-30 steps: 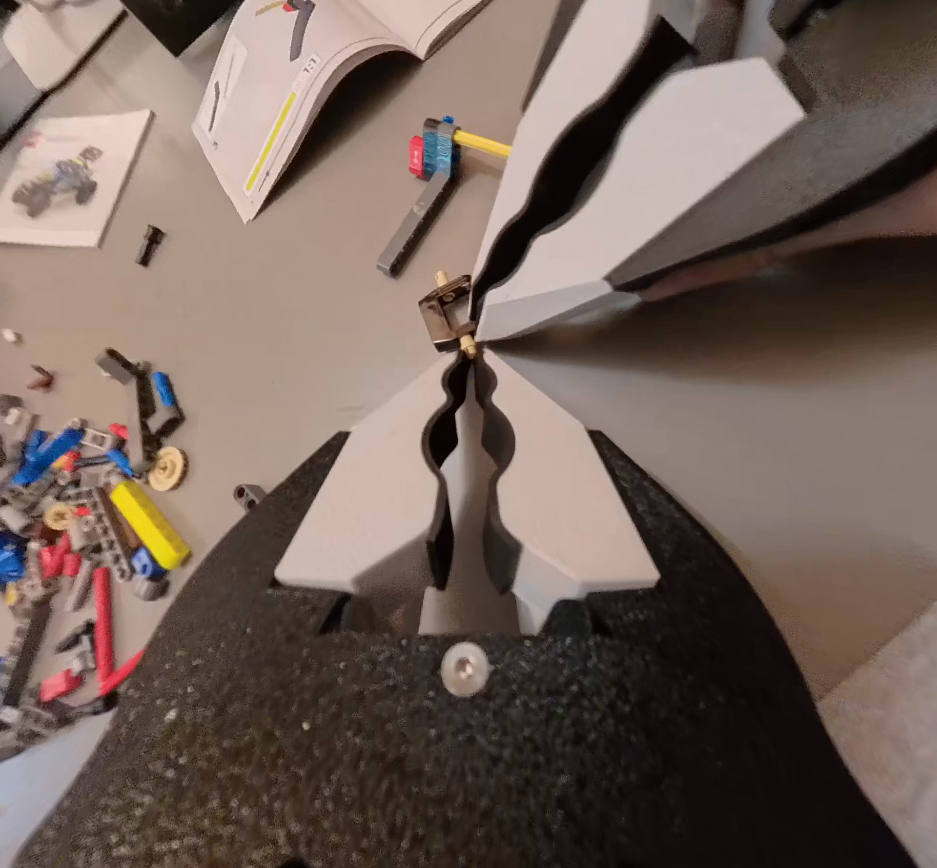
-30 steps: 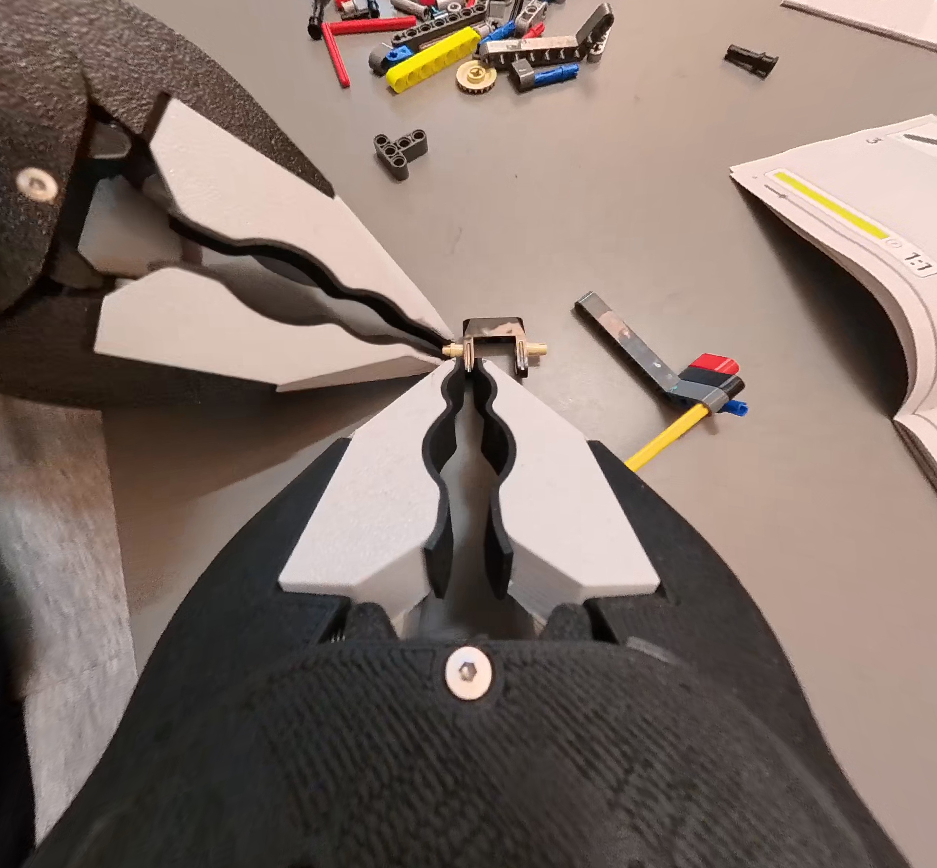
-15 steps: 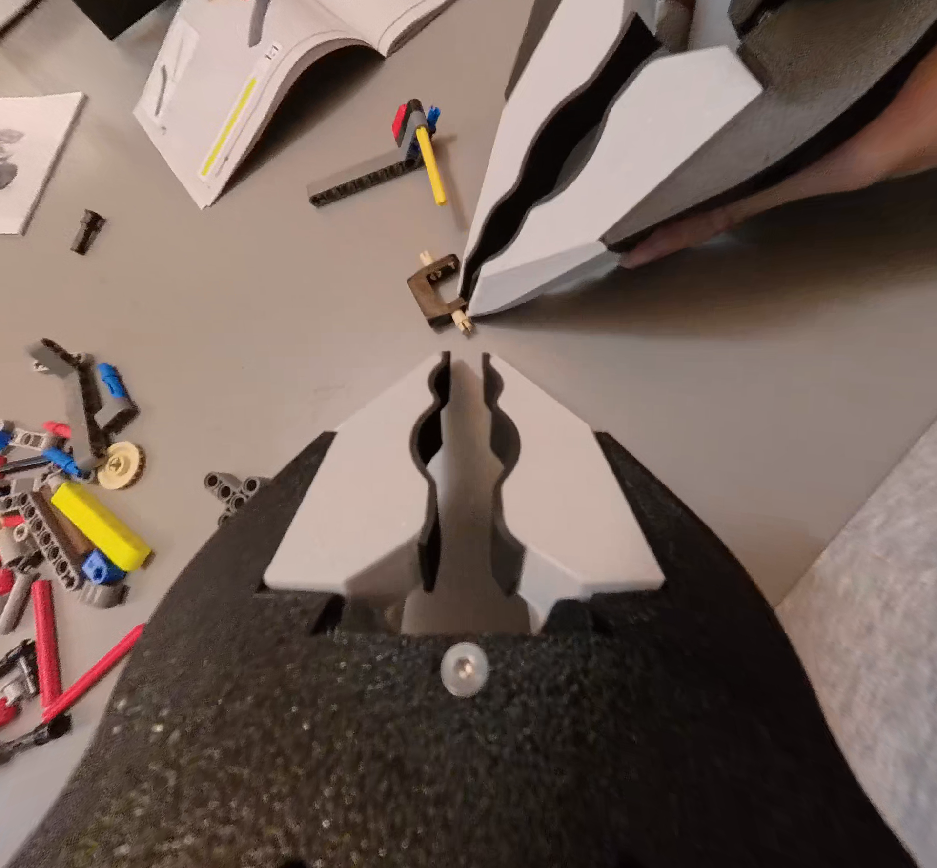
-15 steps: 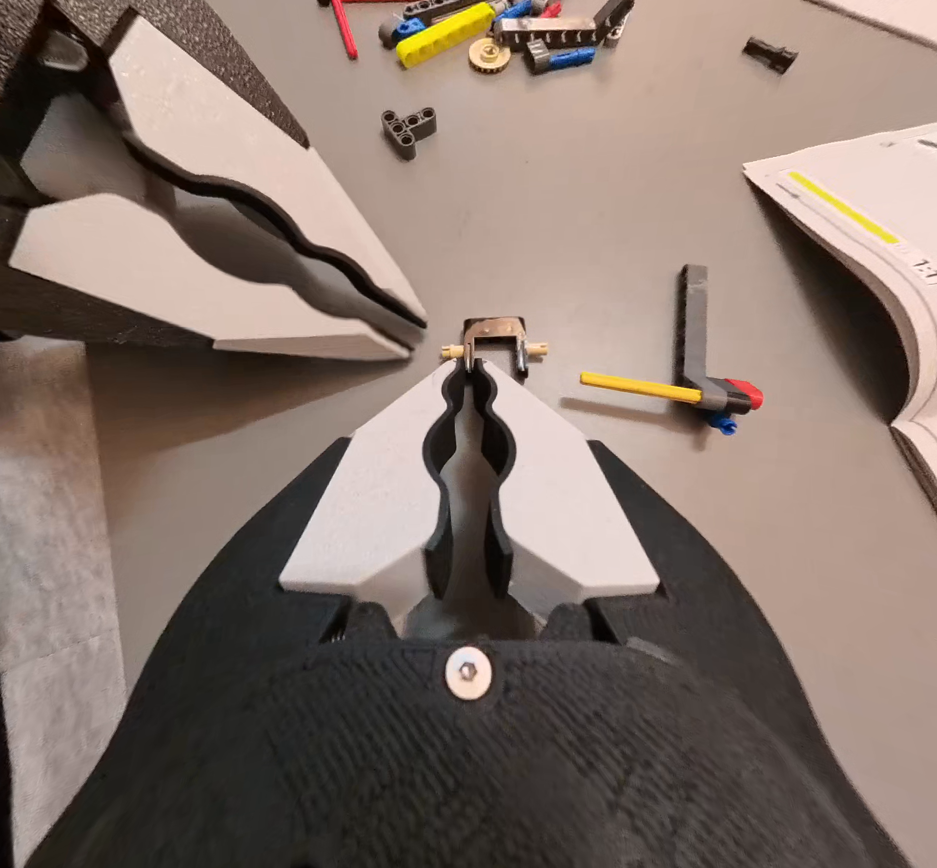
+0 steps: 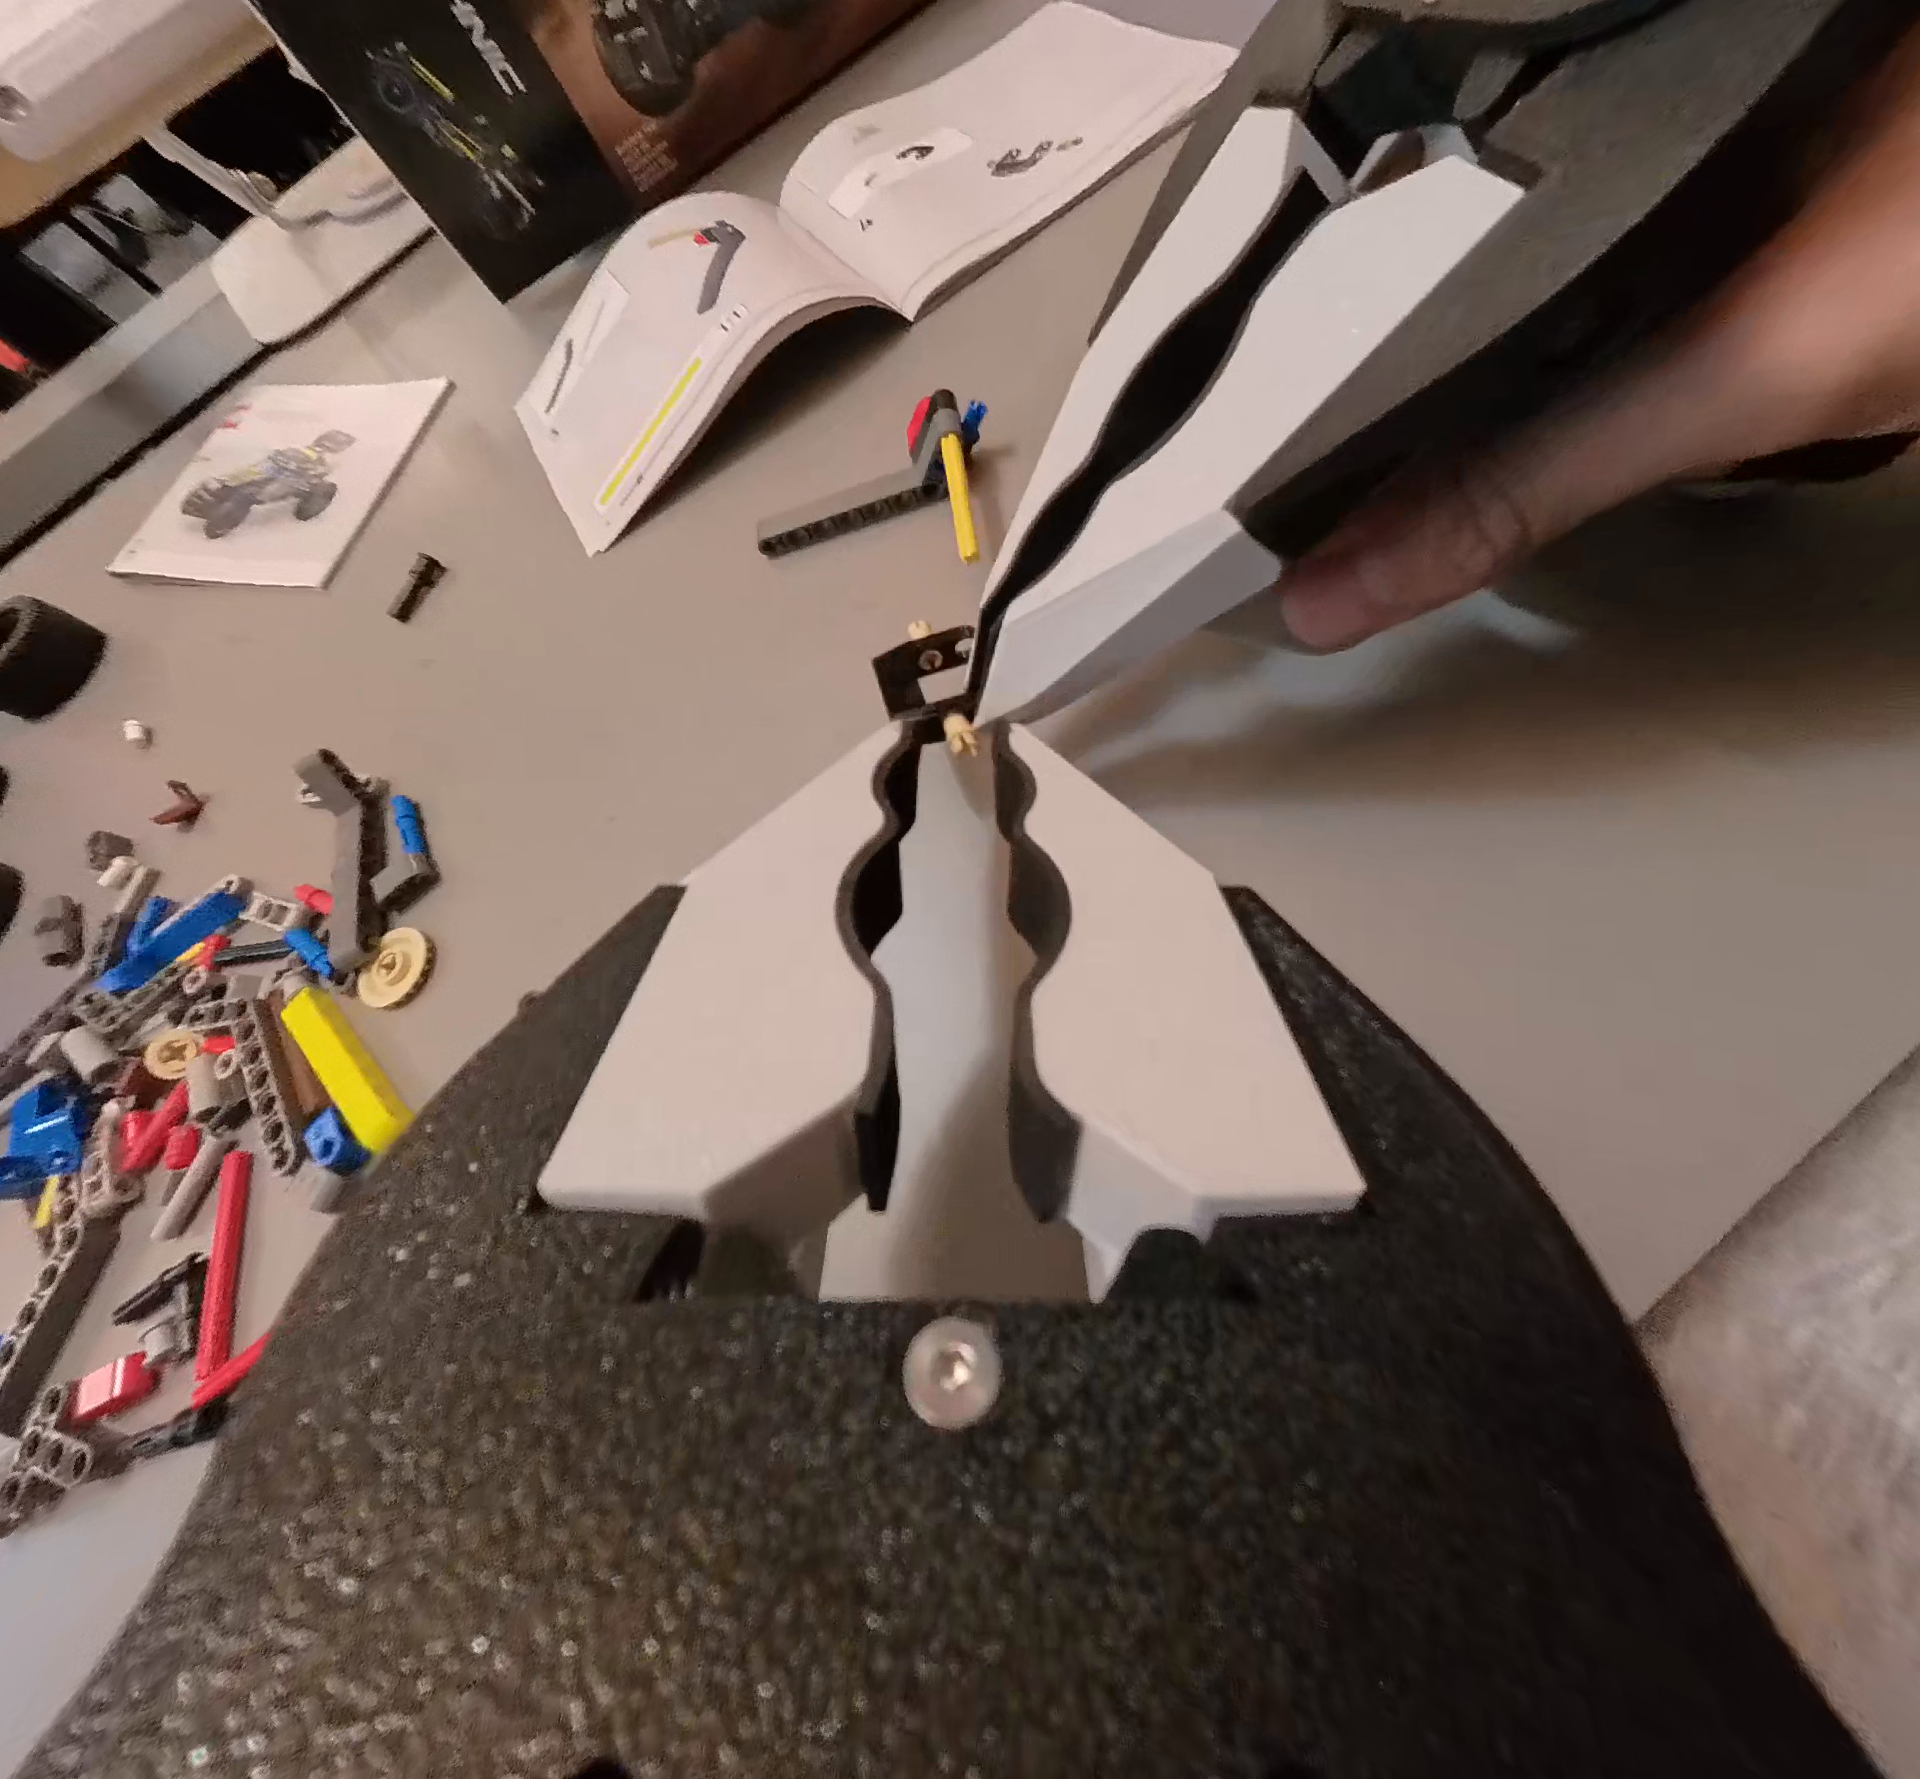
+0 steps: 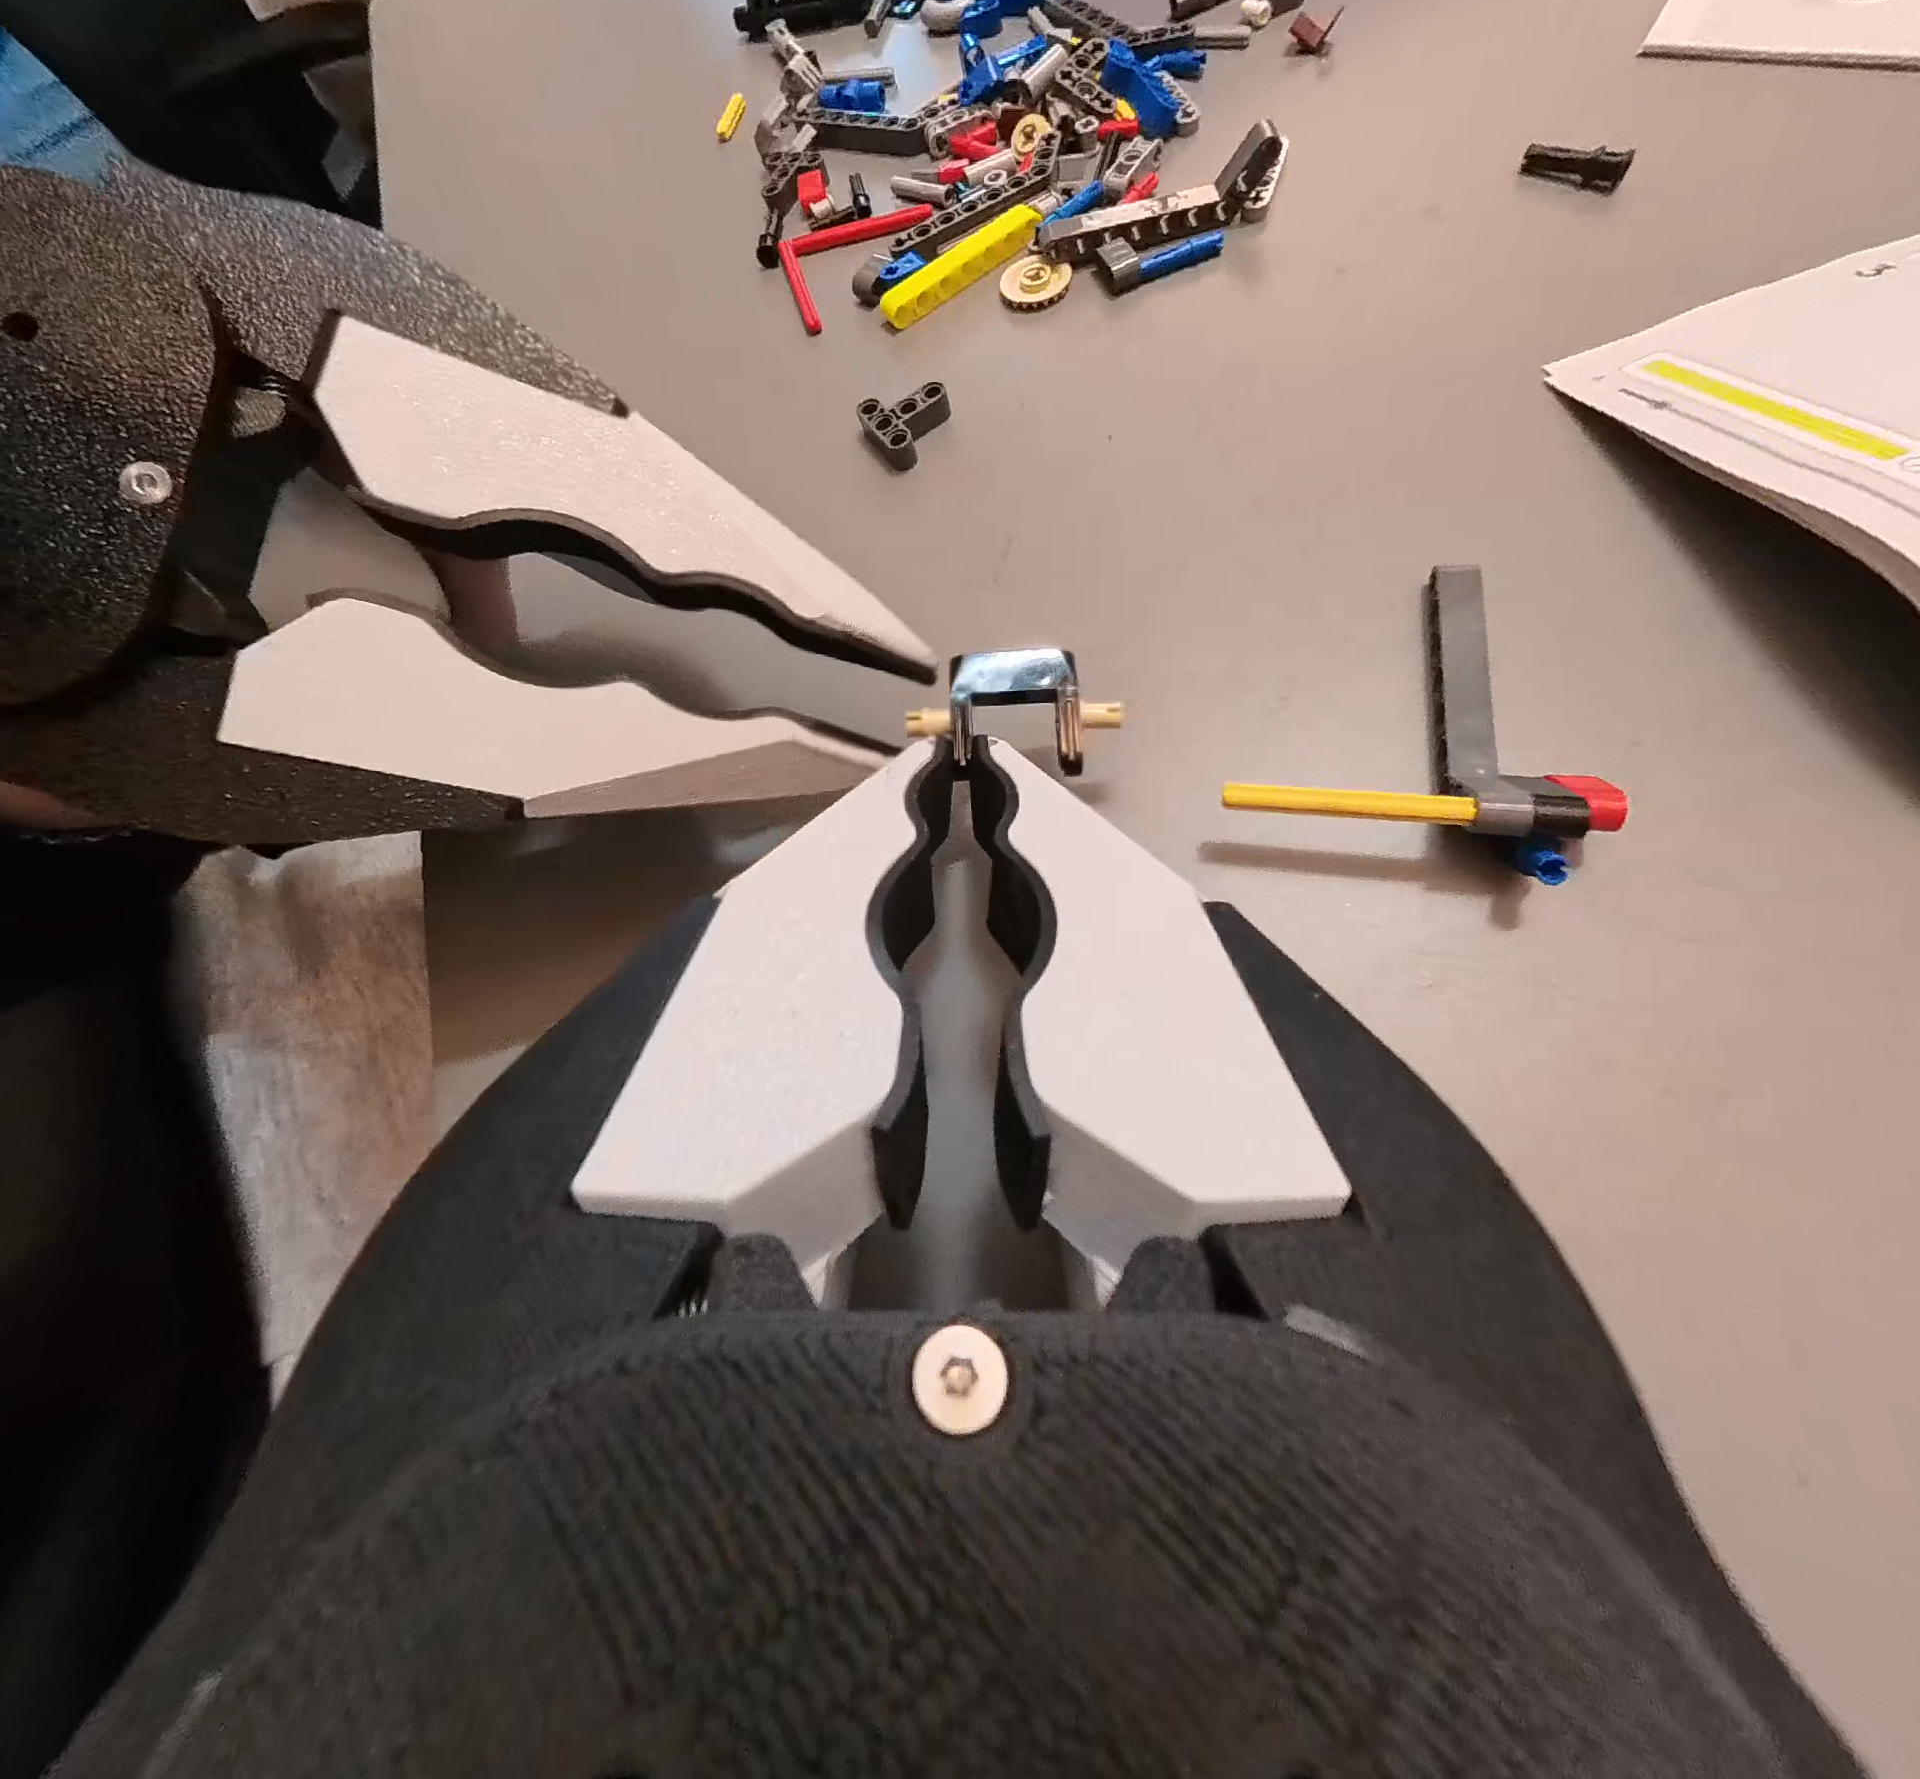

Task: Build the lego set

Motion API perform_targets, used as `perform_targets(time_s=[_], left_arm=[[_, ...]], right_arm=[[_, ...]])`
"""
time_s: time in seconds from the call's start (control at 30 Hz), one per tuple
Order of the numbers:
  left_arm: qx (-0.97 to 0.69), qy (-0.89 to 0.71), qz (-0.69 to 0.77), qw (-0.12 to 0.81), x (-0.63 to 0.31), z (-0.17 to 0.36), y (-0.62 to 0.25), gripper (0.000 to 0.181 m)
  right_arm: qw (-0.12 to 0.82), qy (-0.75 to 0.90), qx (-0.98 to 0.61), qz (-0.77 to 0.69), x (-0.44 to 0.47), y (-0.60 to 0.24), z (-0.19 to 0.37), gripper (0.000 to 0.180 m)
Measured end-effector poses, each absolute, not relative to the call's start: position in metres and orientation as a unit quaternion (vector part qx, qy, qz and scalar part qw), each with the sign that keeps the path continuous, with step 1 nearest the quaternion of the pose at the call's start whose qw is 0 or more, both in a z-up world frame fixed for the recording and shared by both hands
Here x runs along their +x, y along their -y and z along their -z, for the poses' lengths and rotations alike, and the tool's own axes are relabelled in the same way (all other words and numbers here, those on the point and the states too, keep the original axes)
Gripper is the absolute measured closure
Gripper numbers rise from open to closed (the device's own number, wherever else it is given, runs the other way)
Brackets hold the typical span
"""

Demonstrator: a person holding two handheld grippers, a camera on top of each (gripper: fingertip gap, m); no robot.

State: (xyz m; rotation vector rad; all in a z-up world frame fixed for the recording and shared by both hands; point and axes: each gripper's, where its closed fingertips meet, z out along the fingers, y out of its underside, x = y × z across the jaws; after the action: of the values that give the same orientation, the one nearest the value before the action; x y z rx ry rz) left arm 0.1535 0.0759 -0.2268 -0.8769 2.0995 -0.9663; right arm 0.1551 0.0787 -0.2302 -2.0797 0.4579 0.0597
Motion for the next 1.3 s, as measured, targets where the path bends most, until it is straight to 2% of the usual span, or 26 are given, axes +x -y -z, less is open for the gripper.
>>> perform_targets(time_s=[0.43,0.87,1.3], left_arm=[[-0.289,-0.792,0.346,0.411,0.159,0.218,-0.071,0.172],[-0.145,-0.796,0.246,0.534,0.157,0.217,-0.075,0.173],[-0.046,-0.799,0.182,0.571,0.153,0.218,-0.076,0.178]], right_arm=[[0.529,-0.218,-0.816,-0.077,0.158,-0.076,0.216,0.178],[0.524,-0.212,-0.819,-0.097,0.154,-0.077,0.218,0.178],[0.518,-0.199,-0.827,-0.095,0.149,-0.077,0.220,0.178]])
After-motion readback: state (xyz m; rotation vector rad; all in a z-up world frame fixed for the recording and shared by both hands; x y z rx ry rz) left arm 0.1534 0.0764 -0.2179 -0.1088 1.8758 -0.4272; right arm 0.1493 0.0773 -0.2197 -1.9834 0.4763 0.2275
